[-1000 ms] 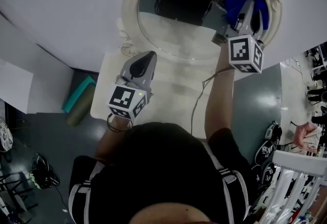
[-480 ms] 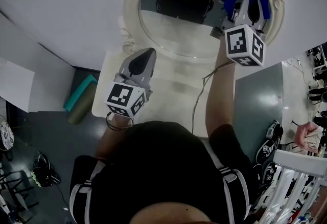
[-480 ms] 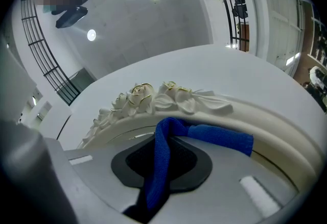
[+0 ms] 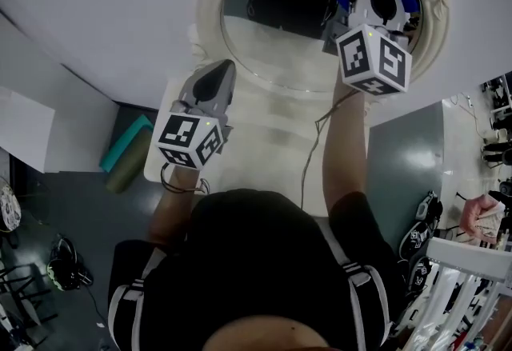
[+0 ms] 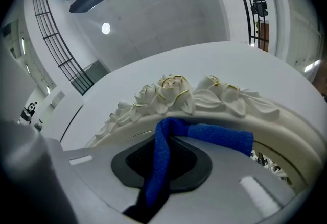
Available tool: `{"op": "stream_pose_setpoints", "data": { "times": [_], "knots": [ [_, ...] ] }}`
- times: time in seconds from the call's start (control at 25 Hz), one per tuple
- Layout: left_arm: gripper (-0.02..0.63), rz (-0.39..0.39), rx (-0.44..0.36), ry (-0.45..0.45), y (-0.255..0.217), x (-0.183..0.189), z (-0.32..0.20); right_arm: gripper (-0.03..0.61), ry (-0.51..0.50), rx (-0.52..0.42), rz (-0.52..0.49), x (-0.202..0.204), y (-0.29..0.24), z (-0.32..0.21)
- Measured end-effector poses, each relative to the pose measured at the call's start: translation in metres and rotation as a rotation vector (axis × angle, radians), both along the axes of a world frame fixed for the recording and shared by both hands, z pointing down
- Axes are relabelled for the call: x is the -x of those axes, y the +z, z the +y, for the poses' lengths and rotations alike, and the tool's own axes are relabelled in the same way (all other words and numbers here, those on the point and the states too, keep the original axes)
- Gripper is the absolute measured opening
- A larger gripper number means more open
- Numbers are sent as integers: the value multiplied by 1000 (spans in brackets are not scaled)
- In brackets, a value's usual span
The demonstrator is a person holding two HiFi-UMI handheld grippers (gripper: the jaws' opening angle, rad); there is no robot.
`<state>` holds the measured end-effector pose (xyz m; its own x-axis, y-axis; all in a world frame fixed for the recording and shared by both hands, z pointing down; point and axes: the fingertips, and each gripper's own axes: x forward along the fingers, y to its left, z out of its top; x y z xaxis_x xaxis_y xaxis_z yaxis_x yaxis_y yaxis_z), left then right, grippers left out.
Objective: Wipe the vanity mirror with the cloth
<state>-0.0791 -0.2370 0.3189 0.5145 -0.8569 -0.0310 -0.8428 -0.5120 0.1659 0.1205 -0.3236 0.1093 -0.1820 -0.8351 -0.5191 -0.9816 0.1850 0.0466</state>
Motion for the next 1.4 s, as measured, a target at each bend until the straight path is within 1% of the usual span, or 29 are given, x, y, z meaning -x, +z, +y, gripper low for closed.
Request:
{"op": "stream_pose_setpoints", "data": {
  "times": [0.12, 0.28, 0.52, 0.8, 0.96, 1.12, 1.4],
  "knots": [
    [9, -7, -1, -16, 0, 5, -2, 47, -15, 6, 35, 13, 0, -2],
    [9, -16, -8, -30, -1, 9, -4, 46, -43, 19, 113, 42, 2, -7],
    [9, -12, 3, -47, 3, 17, -2, 48, -58, 37, 176, 73, 10, -11],
    [9, -6, 19, -74, 10, 29, 1, 48, -97, 59, 250, 118, 34, -18],
    [9, -6, 26, -93, 13, 38, 3, 46, -102, 66, 297, 142, 51, -21],
    [9, -6, 34, -115, 16, 47, 4, 47, -115, 84, 337, 161, 68, -23],
    [9, -4, 41, -134, 24, 54, 6, 46, -122, 96, 393, 178, 90, -26]
  ]
}}
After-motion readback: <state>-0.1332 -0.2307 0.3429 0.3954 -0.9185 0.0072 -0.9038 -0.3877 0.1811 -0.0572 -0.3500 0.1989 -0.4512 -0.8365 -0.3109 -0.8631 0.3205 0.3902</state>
